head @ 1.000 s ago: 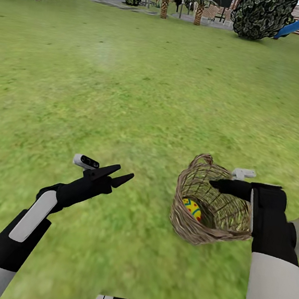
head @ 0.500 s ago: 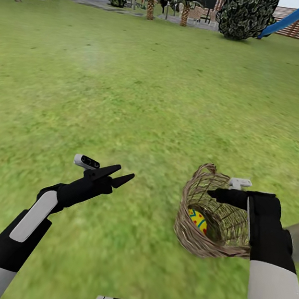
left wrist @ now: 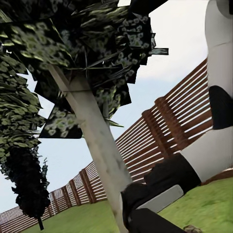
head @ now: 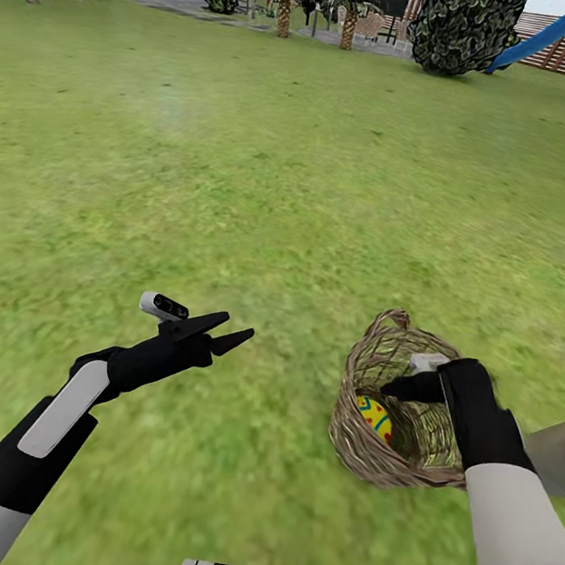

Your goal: Take the three Easter eggs out of the wicker basket on the lawn in the garden, then place them on the lawn next to a single tree (choose any tree) so that all three eggs are next to the same tree and none are left in the basket.

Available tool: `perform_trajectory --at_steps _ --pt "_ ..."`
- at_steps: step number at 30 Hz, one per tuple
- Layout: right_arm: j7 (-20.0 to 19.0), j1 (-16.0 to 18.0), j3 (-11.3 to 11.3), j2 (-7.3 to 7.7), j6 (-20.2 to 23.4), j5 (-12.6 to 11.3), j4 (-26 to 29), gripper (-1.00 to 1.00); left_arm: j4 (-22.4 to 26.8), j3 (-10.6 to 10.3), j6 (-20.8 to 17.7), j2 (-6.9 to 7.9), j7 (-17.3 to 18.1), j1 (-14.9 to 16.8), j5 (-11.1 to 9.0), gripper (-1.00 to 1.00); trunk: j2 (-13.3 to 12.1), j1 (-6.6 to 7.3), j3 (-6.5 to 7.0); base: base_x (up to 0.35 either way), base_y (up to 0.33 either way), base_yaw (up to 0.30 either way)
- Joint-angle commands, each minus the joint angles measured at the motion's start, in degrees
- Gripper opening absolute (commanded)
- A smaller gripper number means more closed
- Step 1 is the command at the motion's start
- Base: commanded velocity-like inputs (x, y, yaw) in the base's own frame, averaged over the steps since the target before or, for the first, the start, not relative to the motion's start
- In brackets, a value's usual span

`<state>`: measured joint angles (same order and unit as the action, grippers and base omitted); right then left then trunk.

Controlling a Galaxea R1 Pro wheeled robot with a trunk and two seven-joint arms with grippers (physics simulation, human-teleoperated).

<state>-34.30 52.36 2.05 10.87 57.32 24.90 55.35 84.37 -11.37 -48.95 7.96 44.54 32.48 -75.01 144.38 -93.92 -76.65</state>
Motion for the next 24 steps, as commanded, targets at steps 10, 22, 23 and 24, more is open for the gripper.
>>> perform_trajectory --at_steps 10,22,23,24 --pt "-0.42 6.21 -2.57 0.55 0.34 0.95 -8.73 1.00 -1.19 -0.23 -0.09 -0.48 -0.14 -0.05 -0.24 1.00 0.11 -0.17 -1.59 0.000 0.000 0.000" --pt "-0.14 11.11 -2.66 2.80 -0.15 2.73 -12.50 1.00 -1.29 -0.23 0.00 -0.49 -0.31 -0.05 -0.19 1.00 0.27 -0.48 -4.25 0.000 0.000 0.000" --pt "-0.21 11.20 -2.70 2.88 -0.21 2.91 -12.56 1.00 -1.30 -0.23 0.00 -0.49 -0.32 -0.05 -0.20 1.00 0.28 -0.51 -4.47 0.000 0.000 0.000" --pt "-0.31 11.28 -2.82 2.96 -0.29 3.06 -12.36 1.00 -1.31 -0.23 -0.02 -0.49 -0.32 -0.05 -0.19 1.00 0.30 -0.53 -4.69 0.000 0.000 0.000"
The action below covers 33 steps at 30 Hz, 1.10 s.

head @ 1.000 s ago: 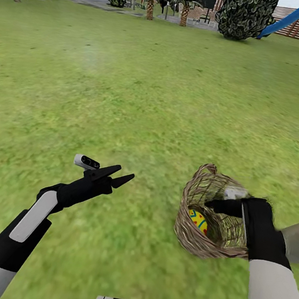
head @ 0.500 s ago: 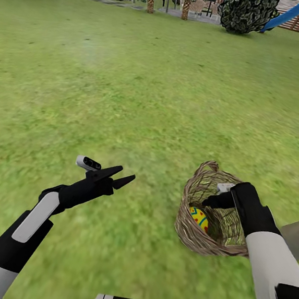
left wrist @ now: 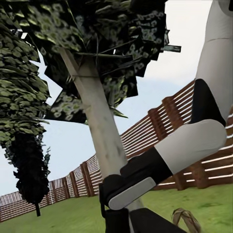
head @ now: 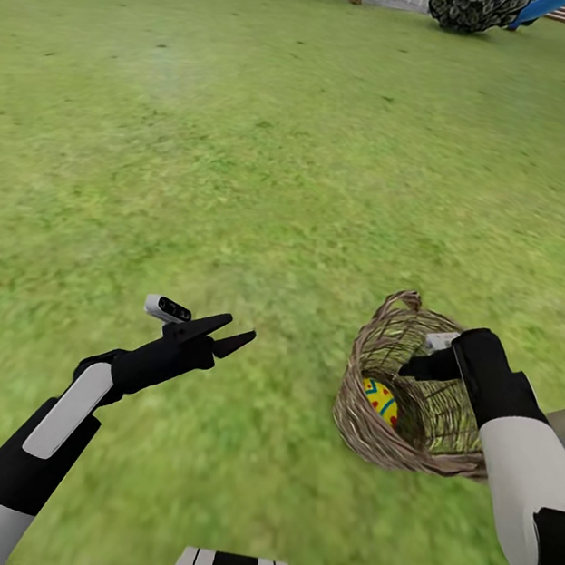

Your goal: Take the three Easter eggs out of the wicker basket on the lawn in the garden, then place them on the lawn next to a single tree (choose any tree) so that all three eggs are next to the same tree and none are left in the basket.

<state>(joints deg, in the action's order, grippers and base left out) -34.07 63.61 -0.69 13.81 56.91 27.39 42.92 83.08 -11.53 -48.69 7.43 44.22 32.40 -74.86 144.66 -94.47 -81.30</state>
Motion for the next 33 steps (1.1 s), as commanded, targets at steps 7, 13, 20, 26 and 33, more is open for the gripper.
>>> perform_trajectory --at_steps 7,13,20,26,33 --pt "-0.76 0.11 -0.54 0.26 -0.15 0.64 0.50 1.00 -0.02 -0.09 -0.26 0.04 -0.07 0.04 -0.30 1.00 0.11 -0.17 -1.60 0.000 0.000 0.000" --pt "-0.97 0.11 -2.21 0.32 -2.08 0.56 0.52 1.00 -0.02 -0.14 -0.26 0.04 -0.10 0.04 -0.28 1.00 0.19 -0.32 -2.93 0.000 0.000 0.000" --pt "-2.85 0.11 -6.28 0.43 -5.94 0.47 0.14 1.00 -0.02 -0.14 -0.26 0.04 -0.10 0.04 -0.28 1.00 0.29 -0.50 -4.48 0.000 0.000 0.000" --pt "-6.38 0.11 -6.42 1.10 -7.43 0.55 0.41 1.00 -0.02 -0.16 -0.26 0.04 -0.10 0.04 -0.28 1.00 0.37 -0.66 -5.81 0.000 0.000 0.000" --pt "-7.10 0.11 -6.43 1.47 -8.31 0.59 0.53 1.00 -0.02 -0.16 -0.26 0.03 -0.16 0.04 -0.28 1.00 0.46 -0.84 -7.36 0.000 0.000 0.000"
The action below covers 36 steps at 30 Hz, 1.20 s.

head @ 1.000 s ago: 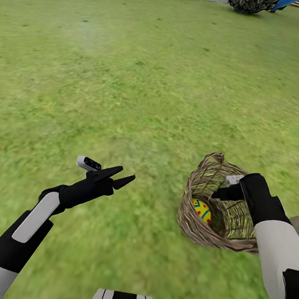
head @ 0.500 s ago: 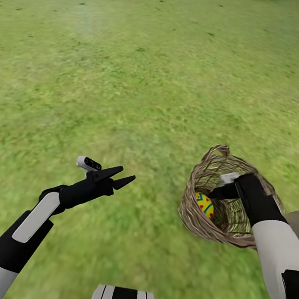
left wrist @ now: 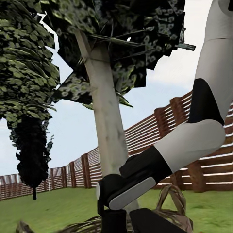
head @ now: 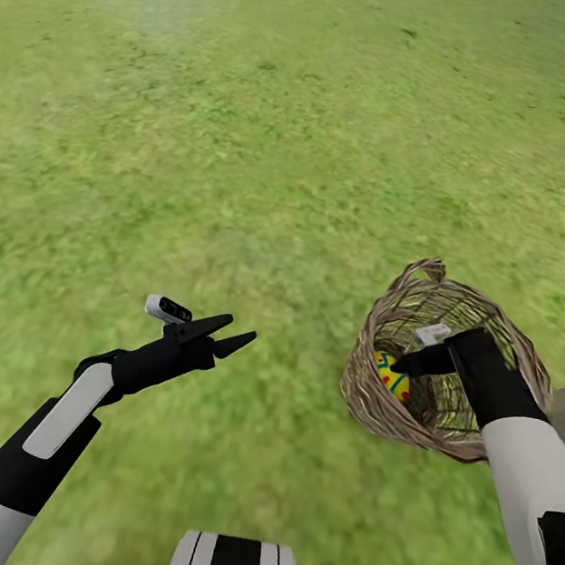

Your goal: Take the three Easter eggs out of the wicker basket on the lawn in the garden, then place them on the lawn next to a single tree (choose any tree) so that all three eggs are next to the same tree and none are left in the basket.

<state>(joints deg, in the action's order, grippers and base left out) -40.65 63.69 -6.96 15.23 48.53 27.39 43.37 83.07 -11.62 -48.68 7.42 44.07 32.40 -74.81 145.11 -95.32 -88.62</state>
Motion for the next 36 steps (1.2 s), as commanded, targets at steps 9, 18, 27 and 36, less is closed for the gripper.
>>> perform_trajectory --at_steps 9,18,27,36 --pt "-0.57 0.09 -0.08 0.15 -3.77 0.61 0.30 1.00 -0.01 -0.09 -0.28 -0.03 0.05 0.04 -0.34 1.00 0.06 -0.06 -0.71 0.000 0.000 0.000" --pt "-1.77 0.29 -0.14 0.06 -5.77 0.56 0.26 1.00 -0.01 -0.13 -0.28 -0.04 0.05 0.04 -0.34 1.00 0.10 -0.14 -1.37 0.000 0.000 0.000" --pt "-2.92 0.29 -0.16 -0.02 -5.90 0.49 0.22 1.00 -0.01 -0.10 -0.28 -0.04 0.05 0.04 -0.34 1.00 0.15 -0.24 -2.26 0.000 0.000 0.000" --pt "-2.85 0.29 -0.08 -0.02 -5.82 0.67 0.25 1.00 -0.01 -0.14 -0.28 -0.04 0.05 0.04 -0.34 1.00 0.20 -0.35 -3.14 0.000 0.000 0.000"
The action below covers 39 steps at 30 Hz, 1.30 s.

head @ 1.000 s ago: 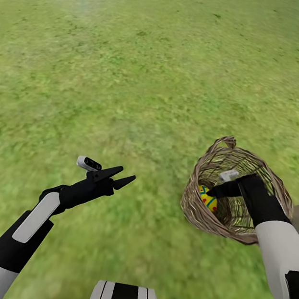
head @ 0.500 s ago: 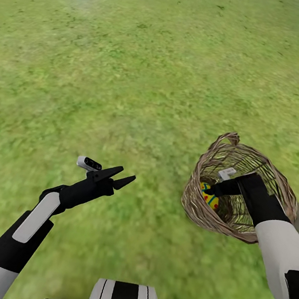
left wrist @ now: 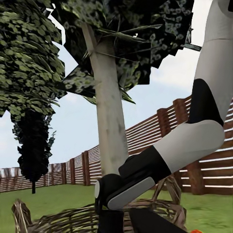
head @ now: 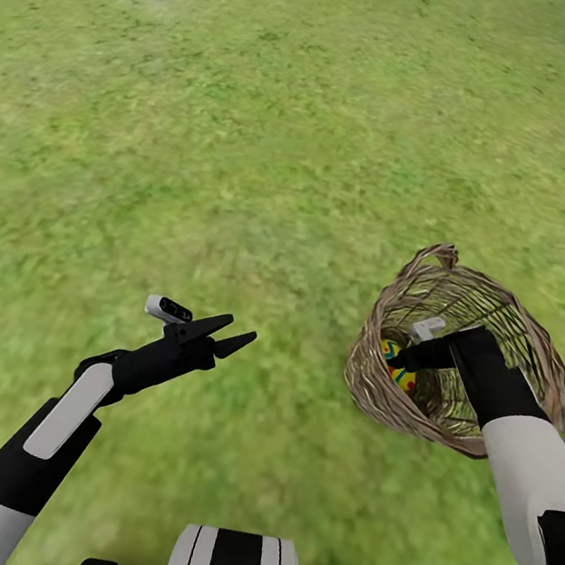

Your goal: Take the three Easter eggs out of the wicker basket on the lawn in the garden, then place them on the lawn next to a single tree (choose any tree) so that all three eggs are next to the same tree and none are left in the basket.

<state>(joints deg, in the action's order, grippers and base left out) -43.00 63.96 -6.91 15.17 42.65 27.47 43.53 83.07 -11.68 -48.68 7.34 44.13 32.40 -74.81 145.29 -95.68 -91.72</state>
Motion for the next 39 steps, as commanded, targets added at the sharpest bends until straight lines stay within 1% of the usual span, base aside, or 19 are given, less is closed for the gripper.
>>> perform_trajectory --at_steps 1,6,10,13,21,23,24,26,27,29,31,33,35,36,38,39 --pt "-0.50 0.03 -0.15 0.05 0.06 0.63 0.10 1.00 -0.01 -0.08 -0.28 0.04 -0.01 0.03 -0.34 1.00 0.02 0.01 -0.04 0.000 0.000 0.000" --pt "-0.50 0.03 -0.13 0.17 0.06 0.66 0.48 1.00 -0.10 -0.09 -0.21 -0.01 -0.05 -0.05 -0.34 1.00 0.02 0.01 -0.04 0.020 -0.014 0.000" --pt "-0.50 0.03 -0.20 0.13 0.06 0.55 0.43 1.00 -0.33 -0.73 -0.19 -0.05 -0.09 -0.05 -0.28 1.00 0.02 0.01 -0.04 0.219 -0.179 0.000" --pt "-0.50 0.03 -0.21 0.12 0.06 0.50 0.42 1.00 -0.39 -0.85 -0.19 -0.05 -0.09 -0.05 -0.26 1.00 0.02 0.01 -0.04 0.161 -0.084 0.000" --pt "-0.60 -0.02 -0.30 -0.06 0.06 0.35 0.41 1.00 -0.44 -0.88 -0.11 -0.21 -0.10 -0.05 -0.30 1.00 0.02 0.01 -0.04 0.024 -0.013 0.000" --pt "-1.46 -0.05 -0.30 -0.11 0.06 0.32 0.41 1.00 -0.45 -0.89 -0.11 -0.64 -0.07 -0.05 -0.27 1.00 0.02 0.01 -0.04 0.001 0.000 0.000" --pt "-2.62 -0.05 -0.30 -0.09 0.06 0.35 0.41 1.00 -0.45 -0.89 -0.11 -0.78 -0.05 -0.05 -0.26 1.00 0.02 0.01 -0.04 0.000 0.000 0.000" --pt "-4.67 -0.06 -0.30 0.02 0.06 0.38 0.41 1.00 -0.45 -0.89 -0.10 -0.90 -0.08 -0.05 -0.25 1.00 0.04 -0.04 -0.48 0.000 0.000 0.000" --pt "-6.43 -0.06 -0.30 0.12 0.06 0.44 0.38 1.00 -0.45 -0.89 -0.10 -0.97 -0.09 -0.05 -0.25 1.00 0.04 -0.04 -0.48 0.000 0.000 0.000" --pt "-7.41 -0.06 -0.30 0.17 0.06 0.47 0.27 1.00 -0.45 -0.89 -0.10 -1.00 -0.09 -0.05 -0.25 1.00 0.04 -0.04 -0.48 0.000 0.000 0.000" --pt "-7.64 -0.06 -0.30 0.19 0.06 0.48 0.21 1.00 -0.45 -0.89 -0.10 -1.01 -0.09 -0.05 -0.25 1.00 0.07 -0.09 -0.93 0.000 0.000 0.000" --pt "-7.81 -0.06 -0.30 0.20 0.06 0.52 0.06 1.00 -0.45 -0.89 -0.10 -1.01 -0.10 -0.05 -0.25 1.00 0.07 -0.09 -0.93 0.000 0.000 0.000" --pt "-7.83 -0.06 -0.30 0.21 0.06 0.71 -0.05 1.00 -0.45 -0.89 -0.10 -1.02 -0.10 -0.05 -0.25 1.00 0.10 -0.14 -1.37 0.000 0.000 0.000" --pt "-7.82 -0.06 -0.30 0.21 0.06 0.77 0.04 1.00 -0.45 -0.89 -0.10 -1.02 -0.10 -0.05 -0.25 1.00 0.10 -0.14 -1.37 0.000 0.000 0.000" --pt "-7.81 -0.06 -0.30 0.21 0.06 1.37 0.20 1.00 -0.45 -0.89 -0.10 -1.02 -0.10 -0.05 -0.25 1.00 0.10 -0.14 -1.37 0.000 0.000 0.000" --pt "-7.76 -0.06 -0.26 0.21 0.06 2.11 0.31 1.00 -0.45 -0.89 -0.10 -1.02 -0.10 -0.05 -0.25 1.00 0.10 -0.14 -1.37 0.000 0.000 0.000"
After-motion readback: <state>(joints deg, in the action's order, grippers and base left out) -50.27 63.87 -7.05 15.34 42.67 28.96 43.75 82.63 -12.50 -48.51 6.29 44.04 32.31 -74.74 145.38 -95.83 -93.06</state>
